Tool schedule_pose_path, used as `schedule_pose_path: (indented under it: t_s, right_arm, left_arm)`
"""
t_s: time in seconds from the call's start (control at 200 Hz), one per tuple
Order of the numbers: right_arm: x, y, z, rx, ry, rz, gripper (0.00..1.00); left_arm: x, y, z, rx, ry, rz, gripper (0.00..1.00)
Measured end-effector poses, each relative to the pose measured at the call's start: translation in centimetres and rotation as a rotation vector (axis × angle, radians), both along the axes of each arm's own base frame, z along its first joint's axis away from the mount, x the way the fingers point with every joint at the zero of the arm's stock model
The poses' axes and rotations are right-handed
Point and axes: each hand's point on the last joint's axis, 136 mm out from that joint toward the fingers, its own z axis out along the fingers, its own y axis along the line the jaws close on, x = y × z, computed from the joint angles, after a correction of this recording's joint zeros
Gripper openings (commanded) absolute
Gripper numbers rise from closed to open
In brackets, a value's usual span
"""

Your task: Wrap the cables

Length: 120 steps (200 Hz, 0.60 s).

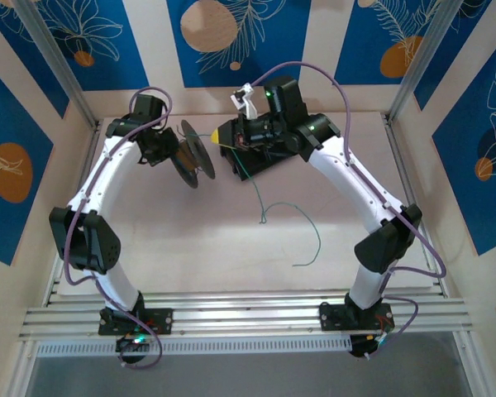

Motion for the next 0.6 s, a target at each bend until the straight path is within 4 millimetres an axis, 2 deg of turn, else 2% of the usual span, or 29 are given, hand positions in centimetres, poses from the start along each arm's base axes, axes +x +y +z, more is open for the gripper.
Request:
schedule_pose_path:
  t_s: [0.24, 0.46, 0.6]
  right_arm:
    - [-3.0, 0.3, -3.3, -0.076, -0.032, 0.091, 0.0]
    - [-4.7, -1.1, -6.8, -0.174, -0.104, 0.15, 0.0]
    - [-5.4, -2.4, -9.8, -0.238, -0.15, 0.163, 0.0]
  left_arm:
    - [-0.3, 0.5, -0.3, -0.063, 0.042, 0.046, 0.0]
    - [-0.3, 0.8, 0.5, -0.194, 0.084, 0.081, 0.0]
    - [-0.7, 1.2, 0.9, -0.31, 0.124, 0.102, 0.0]
